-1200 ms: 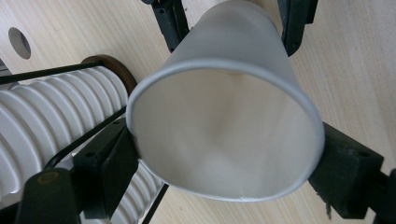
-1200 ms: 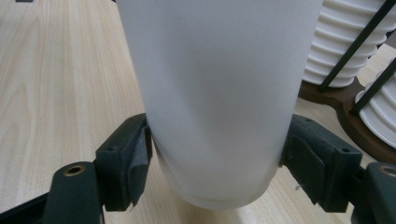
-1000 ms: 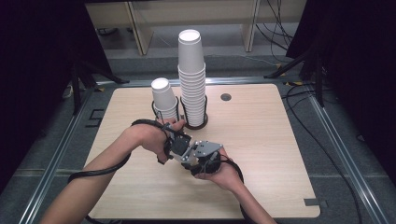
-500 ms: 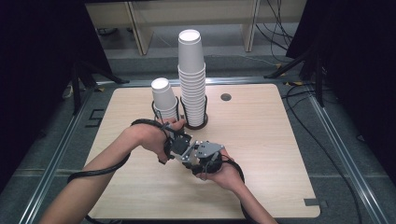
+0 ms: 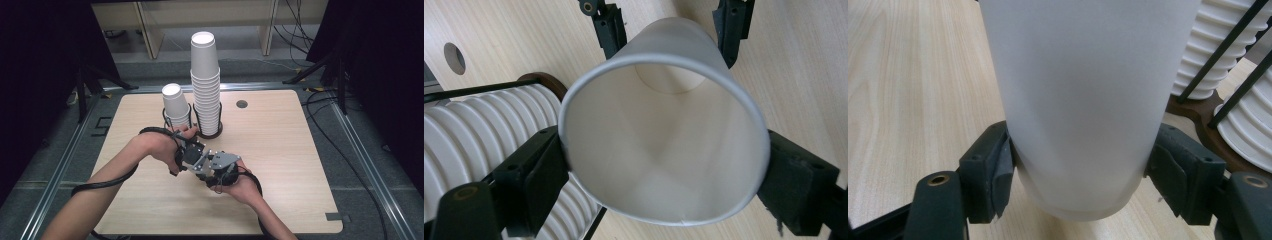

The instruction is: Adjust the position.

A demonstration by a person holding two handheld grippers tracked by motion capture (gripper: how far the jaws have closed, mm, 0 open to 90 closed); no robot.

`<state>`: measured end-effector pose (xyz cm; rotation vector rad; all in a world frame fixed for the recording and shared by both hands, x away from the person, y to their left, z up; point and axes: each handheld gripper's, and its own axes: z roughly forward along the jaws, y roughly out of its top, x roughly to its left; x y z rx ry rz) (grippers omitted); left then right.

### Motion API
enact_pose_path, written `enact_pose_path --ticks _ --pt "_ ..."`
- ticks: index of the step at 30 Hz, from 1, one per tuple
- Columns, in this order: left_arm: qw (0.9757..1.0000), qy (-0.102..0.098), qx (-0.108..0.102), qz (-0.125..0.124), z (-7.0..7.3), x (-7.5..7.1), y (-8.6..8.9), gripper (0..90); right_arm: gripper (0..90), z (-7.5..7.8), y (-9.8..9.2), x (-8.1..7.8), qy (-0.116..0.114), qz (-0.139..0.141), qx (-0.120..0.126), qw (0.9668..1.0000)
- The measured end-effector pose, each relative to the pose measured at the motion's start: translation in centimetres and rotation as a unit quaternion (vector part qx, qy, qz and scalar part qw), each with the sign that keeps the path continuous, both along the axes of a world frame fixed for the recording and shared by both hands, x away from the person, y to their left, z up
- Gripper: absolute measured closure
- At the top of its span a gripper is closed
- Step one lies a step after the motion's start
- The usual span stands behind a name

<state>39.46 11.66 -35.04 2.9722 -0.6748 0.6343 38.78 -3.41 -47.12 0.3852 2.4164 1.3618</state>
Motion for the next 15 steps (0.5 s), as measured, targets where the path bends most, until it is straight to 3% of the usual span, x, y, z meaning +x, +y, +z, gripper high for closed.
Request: enact_pose_path --ticks 9,11,12,13,15 --pt "0.9996 0.011 -0.026 0.004 0.15 0.09 0.36 10.9 30.3 0.06 -0.21 0.03 -0.006 0.000 -0.002 1.0000" --pt "0.9993 0.014 -0.034 0.006 0.19 0.08 0.43 7.7 30.3 0.09 -0.29 0.20 -0.017 0.004 -0.005 0.9998" --pt "0.9992 0.015 -0.037 0.006 0.20 0.05 0.47 7.0 30.3 0.08 -0.31 0.21 -0.016 0.004 -0.005 0.9999" --pt "0.9990 0.015 -0.041 0.005 0.24 0.04 0.48 5.6 30.3 -0.02 -0.32 -0.11 0.008 -0.009 0.002 0.9999" --pt "0.9984 0.016 -0.053 0.005 0.39 -0.02 0.60 4.2 30.3 0.02 -0.39 0.04 -0.001 -0.003 0.002 1.0000"
